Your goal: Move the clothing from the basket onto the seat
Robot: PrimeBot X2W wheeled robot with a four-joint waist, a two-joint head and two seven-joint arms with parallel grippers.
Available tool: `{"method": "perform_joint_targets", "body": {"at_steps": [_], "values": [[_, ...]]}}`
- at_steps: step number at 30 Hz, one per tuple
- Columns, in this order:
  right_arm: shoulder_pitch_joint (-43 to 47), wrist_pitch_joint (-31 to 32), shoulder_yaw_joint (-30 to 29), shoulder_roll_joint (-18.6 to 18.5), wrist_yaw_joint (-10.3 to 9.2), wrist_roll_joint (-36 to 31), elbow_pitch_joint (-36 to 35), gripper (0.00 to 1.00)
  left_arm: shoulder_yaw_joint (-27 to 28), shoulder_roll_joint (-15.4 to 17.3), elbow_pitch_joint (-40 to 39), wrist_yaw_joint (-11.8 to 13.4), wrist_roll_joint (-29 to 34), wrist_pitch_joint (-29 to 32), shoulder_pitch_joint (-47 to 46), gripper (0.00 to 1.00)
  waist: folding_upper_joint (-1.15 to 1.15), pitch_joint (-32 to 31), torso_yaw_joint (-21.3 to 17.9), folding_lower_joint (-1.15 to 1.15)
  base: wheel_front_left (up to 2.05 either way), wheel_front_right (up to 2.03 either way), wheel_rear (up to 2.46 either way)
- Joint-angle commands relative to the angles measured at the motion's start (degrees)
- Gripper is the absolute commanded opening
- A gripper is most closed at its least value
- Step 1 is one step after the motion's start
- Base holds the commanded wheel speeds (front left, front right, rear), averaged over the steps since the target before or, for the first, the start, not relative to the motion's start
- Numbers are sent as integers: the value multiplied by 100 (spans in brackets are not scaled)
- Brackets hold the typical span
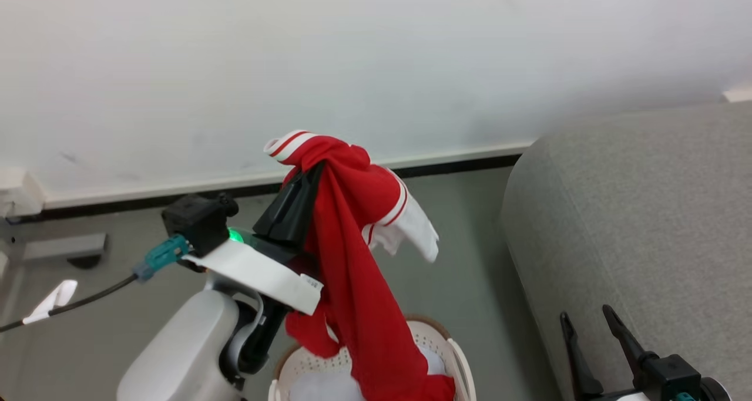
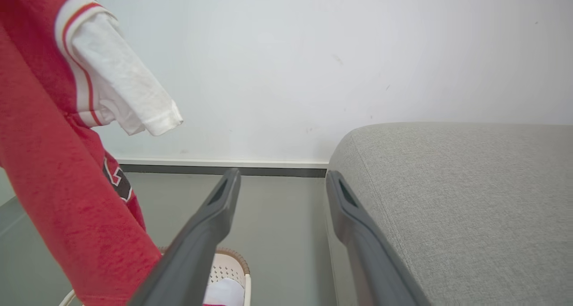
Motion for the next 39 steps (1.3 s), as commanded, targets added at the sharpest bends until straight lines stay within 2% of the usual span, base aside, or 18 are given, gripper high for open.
{"method": "perform_joint_targets", "body": {"at_steps": [1,16,19,27,28,33,39], "values": [[104,4,-25,-21,-12,-63,17,100,37,36,-68,38,37,-3,104,0,0,-163,-28,2,0,0,0],[131,4,260,-18,-12,25,-213,100,-26,147,-397,178,63,94,207,0,0,-237,74,2,0,0,0],[-7,4,671,-17,-12,-31,-322,100,-25,169,-422,185,58,113,217,0,0,-241,74,2,0,0,0],[-626,4,2267,-24,-12,-94,-300,100,-70,213,-554,254,136,169,161,0,0,-246,29,2,0,0,0],[-626,4,2267,-24,-12,-94,-300,100,-70,213,-554,254,136,169,161,0,0,-246,29,2,0,0,0],[-1200,4,3106,-23,-12,80,21,100,-125,215,-669,283,172,224,92,0,0,-237,38,2,0,0,0],[-1731,4,3586,-22,-12,274,491,100,-240,155,-816,301,235,313,1,0,0,-225,126,2,0,0,0]]}}
